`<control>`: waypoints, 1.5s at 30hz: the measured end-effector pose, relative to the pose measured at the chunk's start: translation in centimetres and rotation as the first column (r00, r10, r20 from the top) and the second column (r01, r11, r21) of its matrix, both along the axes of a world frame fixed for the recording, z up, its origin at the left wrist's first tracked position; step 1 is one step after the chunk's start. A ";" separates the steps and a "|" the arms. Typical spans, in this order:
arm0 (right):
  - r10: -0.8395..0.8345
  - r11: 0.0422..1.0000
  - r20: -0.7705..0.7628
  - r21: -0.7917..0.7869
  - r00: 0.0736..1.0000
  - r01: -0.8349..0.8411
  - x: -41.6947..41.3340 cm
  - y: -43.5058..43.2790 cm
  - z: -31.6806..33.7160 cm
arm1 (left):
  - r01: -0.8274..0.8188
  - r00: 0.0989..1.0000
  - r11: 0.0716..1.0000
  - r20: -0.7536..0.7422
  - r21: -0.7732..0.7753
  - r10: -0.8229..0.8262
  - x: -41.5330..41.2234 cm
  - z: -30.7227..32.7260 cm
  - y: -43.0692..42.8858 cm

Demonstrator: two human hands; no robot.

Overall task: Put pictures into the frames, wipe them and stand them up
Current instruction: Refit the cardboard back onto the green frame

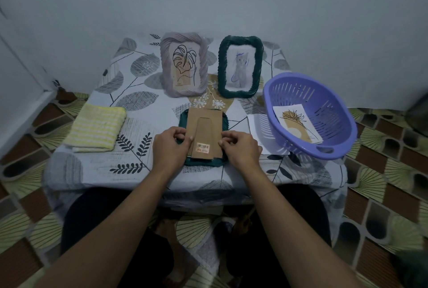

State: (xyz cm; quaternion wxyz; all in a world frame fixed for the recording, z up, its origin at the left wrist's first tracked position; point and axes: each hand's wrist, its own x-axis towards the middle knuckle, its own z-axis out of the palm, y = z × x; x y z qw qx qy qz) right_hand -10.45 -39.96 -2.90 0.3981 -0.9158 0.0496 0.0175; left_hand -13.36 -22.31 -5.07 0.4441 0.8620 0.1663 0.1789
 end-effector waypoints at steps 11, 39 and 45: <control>-0.005 0.990 0.058 -0.143 0.998 0.014 -0.5 0.2 0.2 | 0.033 0.998 0.992 -0.058 0.125 -0.026 0.2 -0.5 0.1; 0.006 1.000 -0.005 -0.009 1.000 -0.006 0.0 0.9 0.6 | 0.122 0.967 0.972 -0.245 0.201 -0.071 1.6 -0.2 2.5; 0.010 0.998 0.002 -0.056 1.000 -0.010 0.2 0.7 0.6 | 0.095 0.967 0.984 -0.250 0.152 -0.054 1.6 1.0 2.6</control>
